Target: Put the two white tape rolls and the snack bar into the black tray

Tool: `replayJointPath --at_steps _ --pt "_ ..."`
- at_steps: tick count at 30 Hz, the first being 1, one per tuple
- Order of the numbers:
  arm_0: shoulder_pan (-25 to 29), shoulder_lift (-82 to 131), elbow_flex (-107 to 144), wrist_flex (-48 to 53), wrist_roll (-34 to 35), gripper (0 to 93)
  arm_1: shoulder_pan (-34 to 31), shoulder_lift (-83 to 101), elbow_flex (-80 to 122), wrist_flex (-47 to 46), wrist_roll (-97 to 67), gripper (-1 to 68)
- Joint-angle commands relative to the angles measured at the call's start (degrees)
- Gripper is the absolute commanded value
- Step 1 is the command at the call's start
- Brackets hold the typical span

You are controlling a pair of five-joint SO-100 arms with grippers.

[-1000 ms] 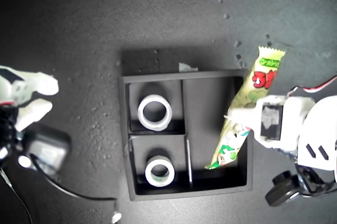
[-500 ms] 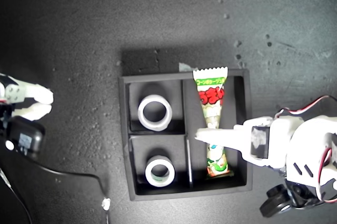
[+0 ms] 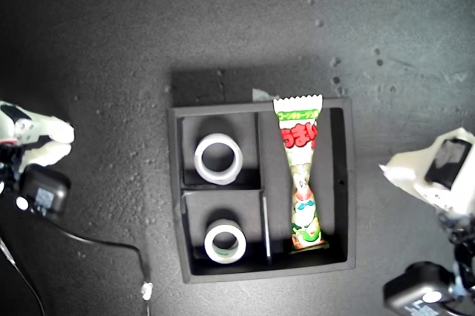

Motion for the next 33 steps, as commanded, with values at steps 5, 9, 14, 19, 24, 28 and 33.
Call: replayJointPath --at_steps 5,9,14,19,24,28,33 --pt "-0.8 2.6 3.9 -2.7 1.3 0.1 0.4 21.3 25.0 -6.7 15.5 -0.6" --pt "-0.7 2.6 4.7 -2.9 0.5 0.1 3.2 46.2 56.1 -20.5 18.4 -0.6" --pt "0.0 2.6 4.7 -1.5 -0.8 0.1 3.3 73.7 91.4 -34.5 20.3 -0.7" --pt "-1.4 2.7 4.7 -0.6 -0.6 0.6 2.4 89.5 115.0 -45.0 17.7 -0.7" --pt "-1.0 2.7 4.7 4.1 -6.9 2.9 2.6 101.8 131.0 -49.5 14.0 -0.6" --pt "-1.6 2.7 4.7 6.2 -5.0 2.7 4.0 115.7 140.2 -45.1 9.9 -0.5" --pt "-1.1 2.7 4.7 6.2 0.5 2.7 5.1 115.7 140.2 -38.7 7.6 -0.4"
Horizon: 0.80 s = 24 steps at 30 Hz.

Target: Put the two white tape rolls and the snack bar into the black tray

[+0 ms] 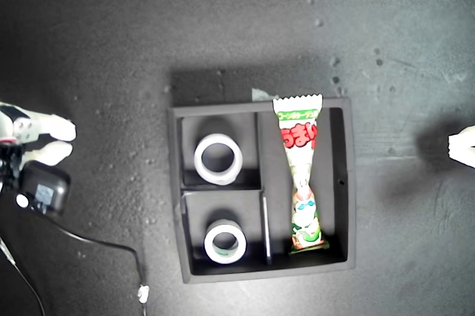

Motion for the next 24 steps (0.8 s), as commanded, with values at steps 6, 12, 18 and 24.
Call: replayJointPath --at_steps 6,12,18,24 --pt "-1.1 2.8 3.3 2.0 8.8 2.8 3.4 0.9 0.9 7.5 -16.9 -0.1" --pt "-1.1 2.8 3.3 1.9 9.1 2.8 7.5 0.9 0.9 10.0 -16.4 -0.1" --pt "-0.5 2.8 3.3 1.9 9.0 2.8 8.3 0.9 0.9 16.4 -9.1 0.0" --pt "-0.4 2.8 3.3 1.9 8.9 2.8 8.5 0.9 0.9 16.9 -8.3 0.0"
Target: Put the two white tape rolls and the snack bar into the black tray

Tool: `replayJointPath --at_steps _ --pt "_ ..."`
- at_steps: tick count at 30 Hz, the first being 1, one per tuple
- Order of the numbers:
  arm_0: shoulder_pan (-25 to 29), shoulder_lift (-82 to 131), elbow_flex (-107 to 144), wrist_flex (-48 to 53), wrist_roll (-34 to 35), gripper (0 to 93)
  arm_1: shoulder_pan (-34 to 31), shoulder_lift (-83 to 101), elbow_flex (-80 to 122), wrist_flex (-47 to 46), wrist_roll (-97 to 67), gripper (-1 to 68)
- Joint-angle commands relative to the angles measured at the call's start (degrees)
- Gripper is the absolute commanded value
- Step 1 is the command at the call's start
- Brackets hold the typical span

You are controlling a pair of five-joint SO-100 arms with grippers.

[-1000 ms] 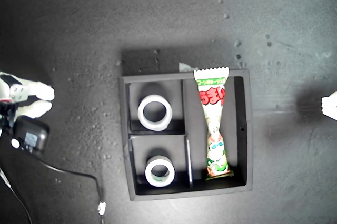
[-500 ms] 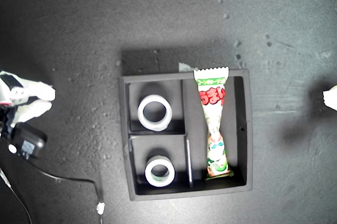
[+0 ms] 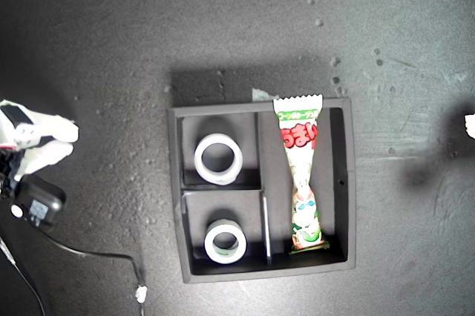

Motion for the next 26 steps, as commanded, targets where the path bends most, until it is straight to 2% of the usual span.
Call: replayJointPath --at_steps 1,26 --pt "-0.4 2.8 3.3 1.9 0.3 2.8 0.6 0.0 0.7 1.1 0.4 0.0" --pt "-0.4 2.8 3.3 2.0 -0.7 2.8 0.5 0.0 0.7 1.1 0.6 0.0"
